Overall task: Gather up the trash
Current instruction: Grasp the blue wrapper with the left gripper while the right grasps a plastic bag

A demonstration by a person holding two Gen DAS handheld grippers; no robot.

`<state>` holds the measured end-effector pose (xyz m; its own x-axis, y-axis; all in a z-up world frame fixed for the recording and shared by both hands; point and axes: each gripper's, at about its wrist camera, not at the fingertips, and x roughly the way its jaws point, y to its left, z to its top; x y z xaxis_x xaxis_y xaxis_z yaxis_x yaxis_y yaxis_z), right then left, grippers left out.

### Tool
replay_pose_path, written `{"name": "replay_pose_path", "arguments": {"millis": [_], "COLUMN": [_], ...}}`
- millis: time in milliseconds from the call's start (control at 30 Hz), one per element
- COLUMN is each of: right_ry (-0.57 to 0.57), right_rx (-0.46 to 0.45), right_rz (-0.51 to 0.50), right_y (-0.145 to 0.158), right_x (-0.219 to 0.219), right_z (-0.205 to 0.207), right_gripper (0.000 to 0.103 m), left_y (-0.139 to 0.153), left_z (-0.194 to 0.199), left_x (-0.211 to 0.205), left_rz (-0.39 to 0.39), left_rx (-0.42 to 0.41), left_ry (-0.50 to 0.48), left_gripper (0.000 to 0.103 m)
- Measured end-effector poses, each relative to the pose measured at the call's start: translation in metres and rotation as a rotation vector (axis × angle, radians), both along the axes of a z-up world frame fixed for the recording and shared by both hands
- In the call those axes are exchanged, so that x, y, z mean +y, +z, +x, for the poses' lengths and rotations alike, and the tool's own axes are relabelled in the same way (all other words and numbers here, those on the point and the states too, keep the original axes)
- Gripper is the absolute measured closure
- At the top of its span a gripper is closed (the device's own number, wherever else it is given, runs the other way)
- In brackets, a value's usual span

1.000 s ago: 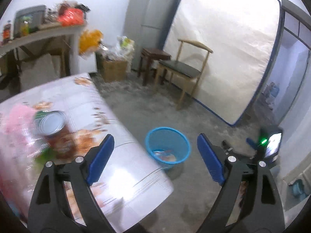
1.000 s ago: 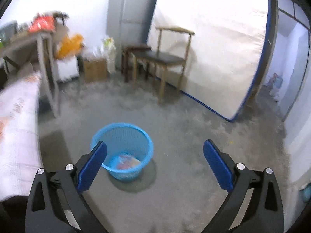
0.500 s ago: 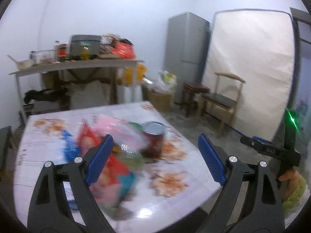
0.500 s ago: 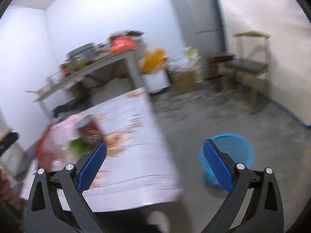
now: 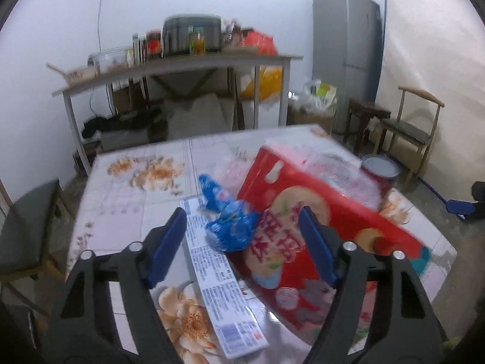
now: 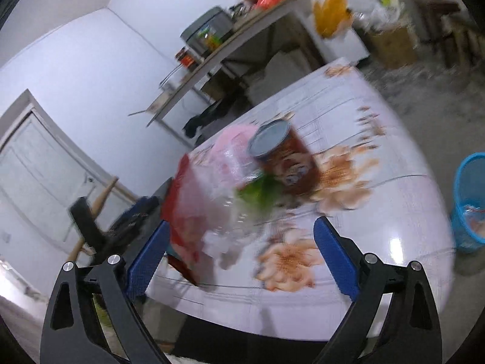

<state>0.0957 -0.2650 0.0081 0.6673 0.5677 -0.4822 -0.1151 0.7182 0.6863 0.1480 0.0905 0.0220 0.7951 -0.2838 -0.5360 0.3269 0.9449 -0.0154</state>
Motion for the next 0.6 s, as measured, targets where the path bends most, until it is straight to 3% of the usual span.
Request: {"name": "replay_pose_path", "arguments": {"millis": [167, 467, 600], "right_ry": [0.053, -0.020, -0.057], "right_rx": [0.046, 0.242, 0.274], "right_rz": [0.129, 0.397, 0.428], "right_y": [-0.007, -0.055, -0.068], "right_x": [0.017, 0.016, 0.019], "right_z": [0.039, 0.081, 0.087], "right_gripper": [0.013, 0.028, 0.030], "left_y": [-0.019, -0.041, -0.047], "left_z": [0.031, 0.048, 0.051], "left_x": [0.009, 0.011, 0.013], "left_rz": [-0.026, -0.014, -0.027], "left_rx": [0.082, 0.139, 0.156], "left_ry": [0.015, -0.020, -0.041], "left_gripper": [0.042, 0.052, 0.054]}}
